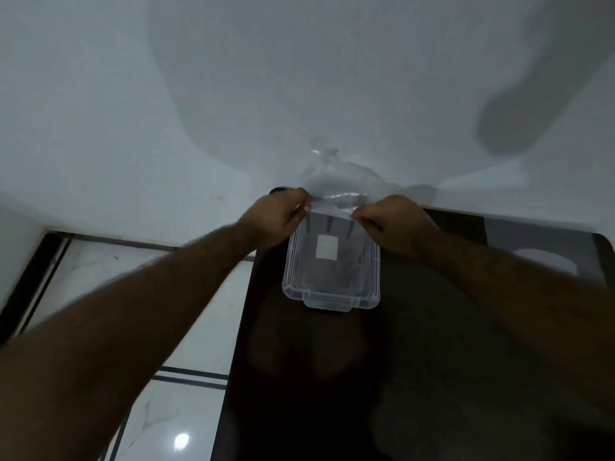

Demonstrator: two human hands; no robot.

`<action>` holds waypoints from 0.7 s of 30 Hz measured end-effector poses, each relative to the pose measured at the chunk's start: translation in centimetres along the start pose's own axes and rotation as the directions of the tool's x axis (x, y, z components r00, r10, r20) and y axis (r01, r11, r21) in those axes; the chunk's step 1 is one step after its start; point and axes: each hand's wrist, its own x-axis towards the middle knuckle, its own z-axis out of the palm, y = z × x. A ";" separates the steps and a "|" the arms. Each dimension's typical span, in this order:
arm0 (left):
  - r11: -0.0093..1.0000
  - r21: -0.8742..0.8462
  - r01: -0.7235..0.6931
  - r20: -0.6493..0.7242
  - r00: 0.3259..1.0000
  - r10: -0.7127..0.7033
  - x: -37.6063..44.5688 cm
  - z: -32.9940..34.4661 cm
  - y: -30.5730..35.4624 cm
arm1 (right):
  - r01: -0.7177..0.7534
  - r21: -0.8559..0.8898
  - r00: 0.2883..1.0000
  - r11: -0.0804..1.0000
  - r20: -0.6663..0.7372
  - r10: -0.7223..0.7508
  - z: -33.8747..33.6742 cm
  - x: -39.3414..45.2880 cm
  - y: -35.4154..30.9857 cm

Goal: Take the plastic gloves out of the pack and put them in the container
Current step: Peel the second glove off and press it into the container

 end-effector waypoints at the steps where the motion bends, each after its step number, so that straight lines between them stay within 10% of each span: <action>1: 1.000 0.013 -0.020 0.023 1.000 0.020 -0.2 0.5 -0.1 | -0.013 -0.012 1.000 1.000 0.028 0.013 0.6 -0.1 -0.1; 21: 0.835 0.499 -0.231 0.298 0.951 0.086 -1.7 4.1 0.0 | 0.097 -0.321 0.858 0.942 0.507 0.084 6.2 -1.0 -2.1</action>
